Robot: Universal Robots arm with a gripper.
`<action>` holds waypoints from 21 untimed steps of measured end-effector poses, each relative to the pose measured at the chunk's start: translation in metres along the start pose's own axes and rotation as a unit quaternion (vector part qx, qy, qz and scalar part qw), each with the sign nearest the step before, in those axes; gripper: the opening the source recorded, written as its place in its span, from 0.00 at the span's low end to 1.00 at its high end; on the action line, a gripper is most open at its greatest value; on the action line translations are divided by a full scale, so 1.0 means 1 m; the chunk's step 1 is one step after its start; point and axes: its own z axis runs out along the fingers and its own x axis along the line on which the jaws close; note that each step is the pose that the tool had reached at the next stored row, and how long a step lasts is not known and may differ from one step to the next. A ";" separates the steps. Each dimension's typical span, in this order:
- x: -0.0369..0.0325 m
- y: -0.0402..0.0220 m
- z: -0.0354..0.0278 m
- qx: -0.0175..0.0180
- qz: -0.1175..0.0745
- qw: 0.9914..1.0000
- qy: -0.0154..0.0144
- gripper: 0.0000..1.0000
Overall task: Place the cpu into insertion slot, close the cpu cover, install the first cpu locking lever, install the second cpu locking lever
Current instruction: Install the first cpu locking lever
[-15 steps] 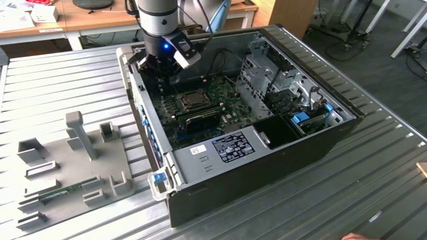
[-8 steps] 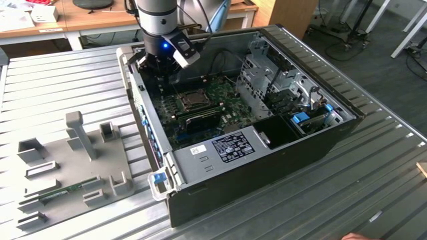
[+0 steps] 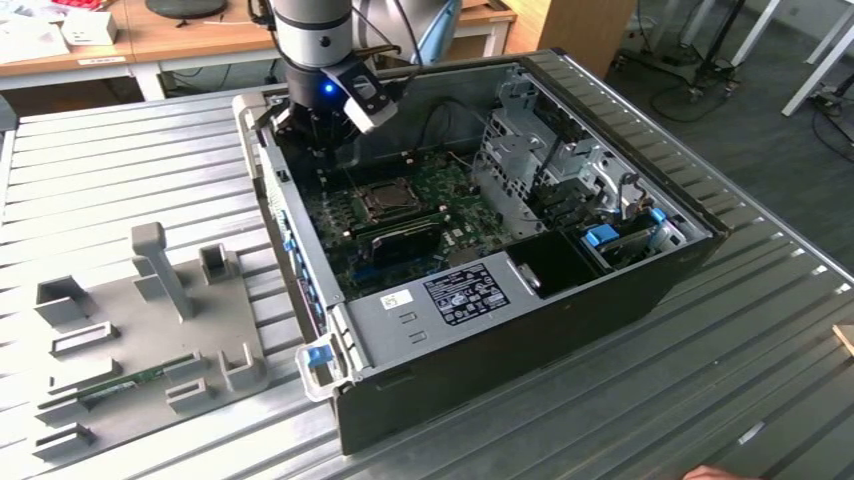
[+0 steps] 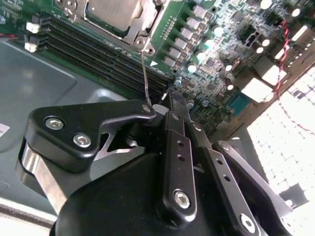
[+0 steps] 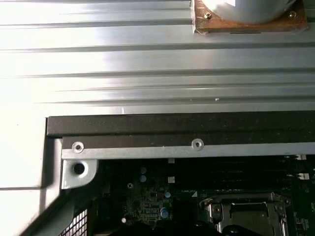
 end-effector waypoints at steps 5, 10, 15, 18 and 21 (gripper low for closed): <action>-0.0103 0.0003 0.0010 -0.001 0.000 1.000 0.000 0.10; -0.0247 0.0008 0.0020 -0.001 0.000 1.000 0.000 0.10; -0.0396 0.0013 0.0031 -0.001 0.000 1.000 0.000 0.10; -0.0469 0.0015 0.0036 -0.001 0.000 1.000 0.000 0.10; -0.0475 0.0015 0.0036 -0.001 0.000 1.000 0.000 0.10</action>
